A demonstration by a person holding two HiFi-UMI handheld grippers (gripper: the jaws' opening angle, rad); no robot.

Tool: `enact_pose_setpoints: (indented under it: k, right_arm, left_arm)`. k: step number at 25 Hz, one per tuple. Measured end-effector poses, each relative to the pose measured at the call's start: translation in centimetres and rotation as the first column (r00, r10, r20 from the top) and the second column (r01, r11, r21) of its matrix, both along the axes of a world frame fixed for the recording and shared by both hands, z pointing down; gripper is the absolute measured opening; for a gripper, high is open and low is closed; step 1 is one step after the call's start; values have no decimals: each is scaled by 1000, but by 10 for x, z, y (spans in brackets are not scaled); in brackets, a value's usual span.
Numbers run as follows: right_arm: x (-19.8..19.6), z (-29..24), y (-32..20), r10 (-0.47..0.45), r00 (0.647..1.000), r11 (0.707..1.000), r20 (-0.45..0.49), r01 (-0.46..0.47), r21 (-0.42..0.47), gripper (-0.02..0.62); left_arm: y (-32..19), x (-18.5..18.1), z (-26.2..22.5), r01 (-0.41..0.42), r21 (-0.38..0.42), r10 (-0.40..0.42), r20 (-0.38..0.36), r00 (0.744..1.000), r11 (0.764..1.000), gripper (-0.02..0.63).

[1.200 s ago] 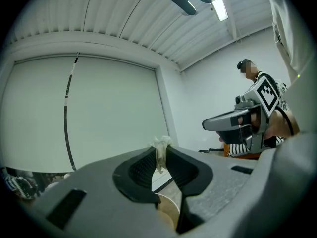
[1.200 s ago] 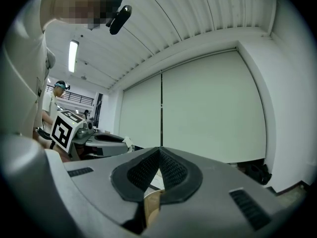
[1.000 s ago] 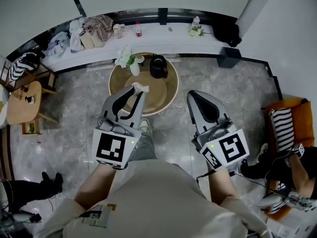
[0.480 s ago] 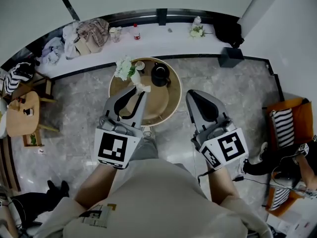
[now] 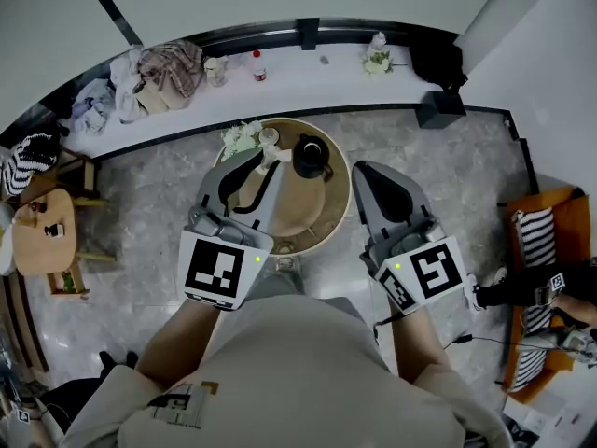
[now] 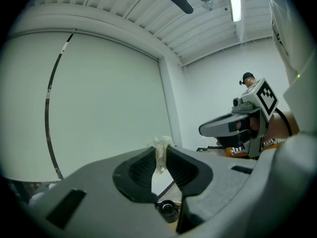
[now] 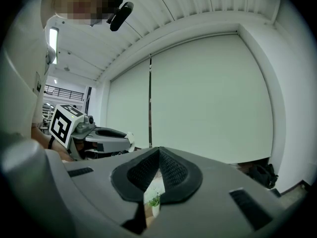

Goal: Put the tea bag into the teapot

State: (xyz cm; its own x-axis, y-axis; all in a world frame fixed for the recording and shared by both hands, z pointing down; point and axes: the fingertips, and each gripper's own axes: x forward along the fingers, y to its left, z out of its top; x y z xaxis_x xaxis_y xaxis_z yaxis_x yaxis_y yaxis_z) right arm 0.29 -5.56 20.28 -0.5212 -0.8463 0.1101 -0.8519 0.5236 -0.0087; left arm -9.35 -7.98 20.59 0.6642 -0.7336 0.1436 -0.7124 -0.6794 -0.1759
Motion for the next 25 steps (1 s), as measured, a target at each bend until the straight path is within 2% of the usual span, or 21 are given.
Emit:
enact_pose_setpoints:
  k: [10, 16, 25]
  right_arm:
    - [-10, 9, -43, 35, 999, 999, -11, -35, -16, 6]
    - [11, 14, -54, 47, 999, 999, -8, -47, -27, 6]
    - [39, 28, -72, 10, 1000, 998, -5, -10, -58, 6]
  left_arm:
    - [-47, -2, 10, -40, -14, 40, -24, 999, 999, 69]
    - [-56, 16, 17, -47, -22, 47, -5, 999, 999, 69]
    - [-72, 47, 35, -10, -65, 10, 0, 1000, 998, 69]
